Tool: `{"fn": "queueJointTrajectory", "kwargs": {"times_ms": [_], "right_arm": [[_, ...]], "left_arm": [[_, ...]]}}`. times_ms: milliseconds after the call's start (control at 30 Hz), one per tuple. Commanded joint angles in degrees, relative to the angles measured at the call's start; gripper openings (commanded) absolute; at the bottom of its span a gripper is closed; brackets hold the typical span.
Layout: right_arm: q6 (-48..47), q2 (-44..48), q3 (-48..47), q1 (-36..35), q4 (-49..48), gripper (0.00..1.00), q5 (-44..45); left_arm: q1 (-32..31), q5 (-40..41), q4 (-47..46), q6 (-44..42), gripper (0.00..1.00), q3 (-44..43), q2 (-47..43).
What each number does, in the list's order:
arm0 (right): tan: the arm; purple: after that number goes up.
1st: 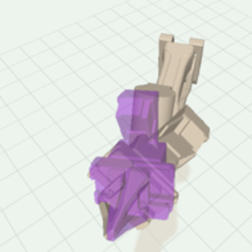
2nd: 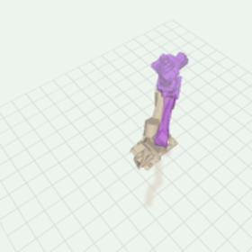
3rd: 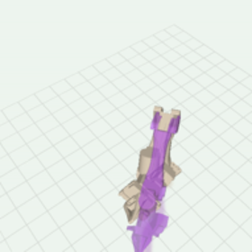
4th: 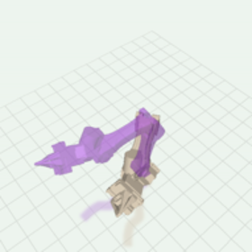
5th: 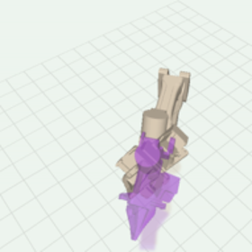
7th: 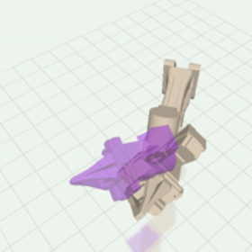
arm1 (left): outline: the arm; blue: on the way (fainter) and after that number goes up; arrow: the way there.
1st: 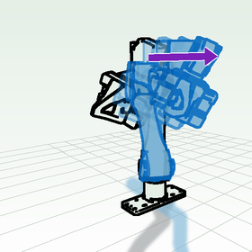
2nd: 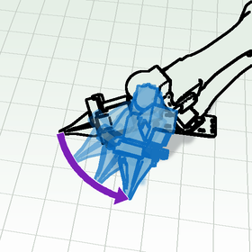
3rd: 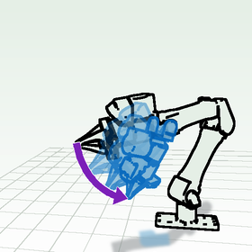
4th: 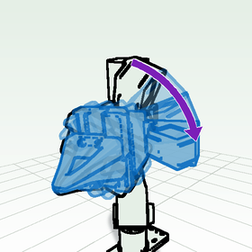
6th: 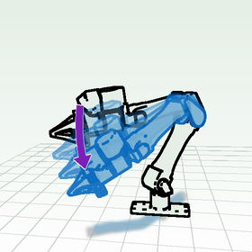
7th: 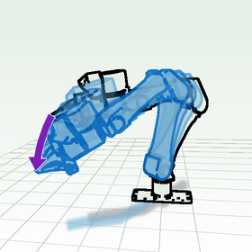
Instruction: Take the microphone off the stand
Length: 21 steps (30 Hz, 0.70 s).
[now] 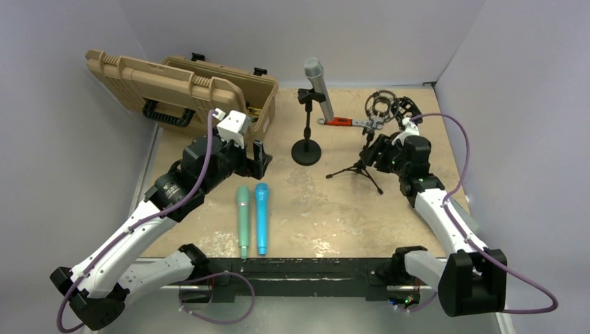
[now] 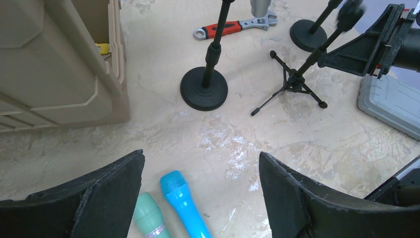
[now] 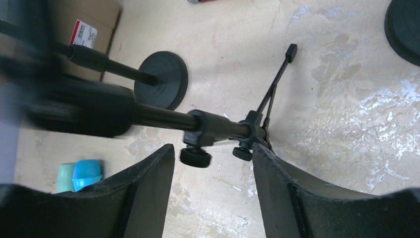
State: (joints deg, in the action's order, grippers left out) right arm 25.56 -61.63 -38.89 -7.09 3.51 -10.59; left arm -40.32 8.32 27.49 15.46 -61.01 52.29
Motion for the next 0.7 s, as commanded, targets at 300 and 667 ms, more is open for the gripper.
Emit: {"fn": "queueJointTrajectory", "kwargs": {"times_ms": [300,667], "right_arm": [[0.7,-0.7,0.6,5.1,-4.3,0.37,-10.0],[-2.6,-1.1,0.1,4.4,-4.4,0.34,-2.3]], "left_arm": [[-0.4,0.3,-1.2,0.3,0.83,-2.3,-1.1],[-0.4,0.1,-1.3,0.4,0.83,-2.2,-0.8]]}}
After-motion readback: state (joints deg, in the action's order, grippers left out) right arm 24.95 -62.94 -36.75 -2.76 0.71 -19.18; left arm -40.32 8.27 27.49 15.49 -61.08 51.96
